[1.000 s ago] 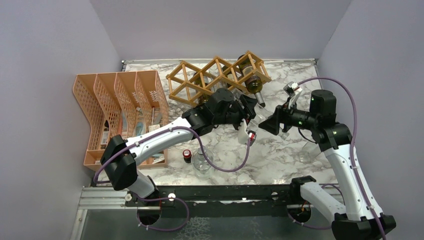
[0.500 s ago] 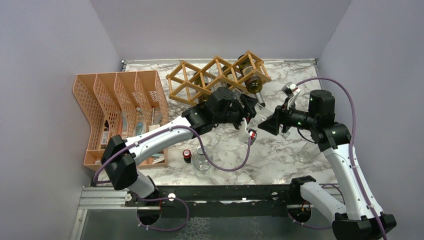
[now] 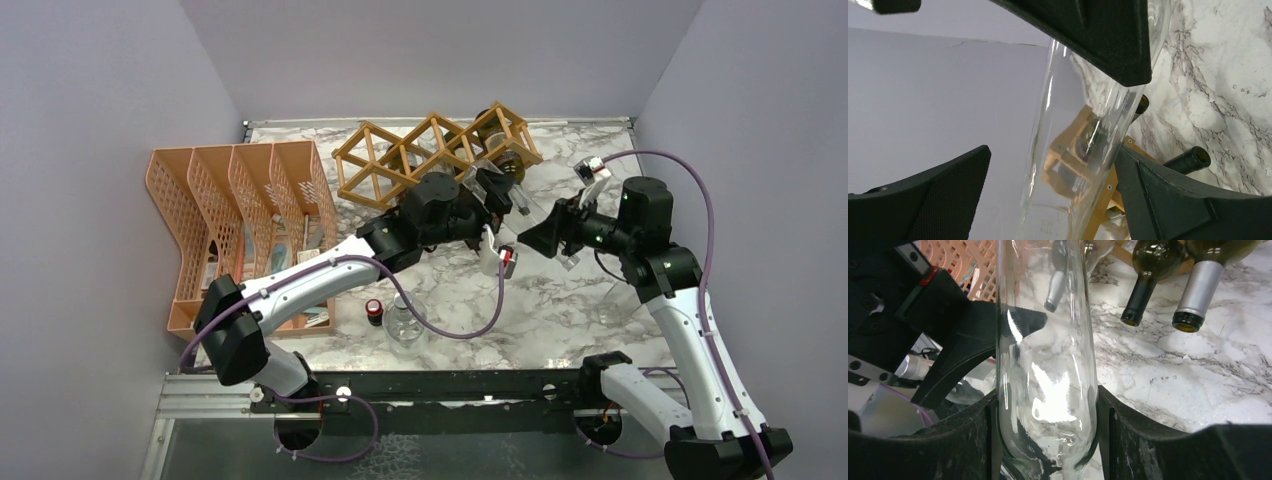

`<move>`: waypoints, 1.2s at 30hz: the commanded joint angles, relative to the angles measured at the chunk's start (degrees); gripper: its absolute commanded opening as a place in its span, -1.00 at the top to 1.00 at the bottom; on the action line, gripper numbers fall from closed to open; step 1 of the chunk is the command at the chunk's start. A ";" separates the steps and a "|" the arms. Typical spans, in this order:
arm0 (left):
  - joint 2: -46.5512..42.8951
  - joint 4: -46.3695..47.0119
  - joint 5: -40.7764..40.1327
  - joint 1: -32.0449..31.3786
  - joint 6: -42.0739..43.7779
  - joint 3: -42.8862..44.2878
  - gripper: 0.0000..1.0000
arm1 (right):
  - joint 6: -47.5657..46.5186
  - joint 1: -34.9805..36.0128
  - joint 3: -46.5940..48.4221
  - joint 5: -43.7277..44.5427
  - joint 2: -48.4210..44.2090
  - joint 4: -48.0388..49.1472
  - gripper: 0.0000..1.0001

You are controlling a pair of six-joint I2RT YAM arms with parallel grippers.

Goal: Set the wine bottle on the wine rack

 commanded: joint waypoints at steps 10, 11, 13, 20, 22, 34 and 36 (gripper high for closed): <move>-12.48 27.46 -13.36 0.26 -26.90 -7.15 -0.96 | 9.33 0.17 -2.91 0.86 2.66 18.10 0.98; -13.10 27.55 -15.66 0.27 -30.97 -6.87 -0.96 | 10.00 0.25 -3.63 0.93 2.74 19.29 0.98; -14.43 27.83 -20.29 0.28 -37.35 -6.62 -0.96 | 11.02 0.54 -4.21 1.29 3.15 21.09 0.97; -17.60 28.00 -33.07 0.30 -54.98 -7.04 -0.97 | 13.32 8.59 -4.27 7.74 6.07 24.26 0.98; -18.99 27.28 -37.00 0.30 -60.20 -7.43 -0.97 | 13.47 13.84 -4.10 12.66 7.21 24.79 0.98; -26.04 10.77 -40.76 0.30 -70.82 -5.34 -0.98 | 17.84 36.55 1.15 33.12 24.68 30.70 0.98; -27.03 10.47 -40.98 0.27 -71.01 -5.87 -0.98 | 18.74 38.00 2.45 35.71 27.13 31.58 0.98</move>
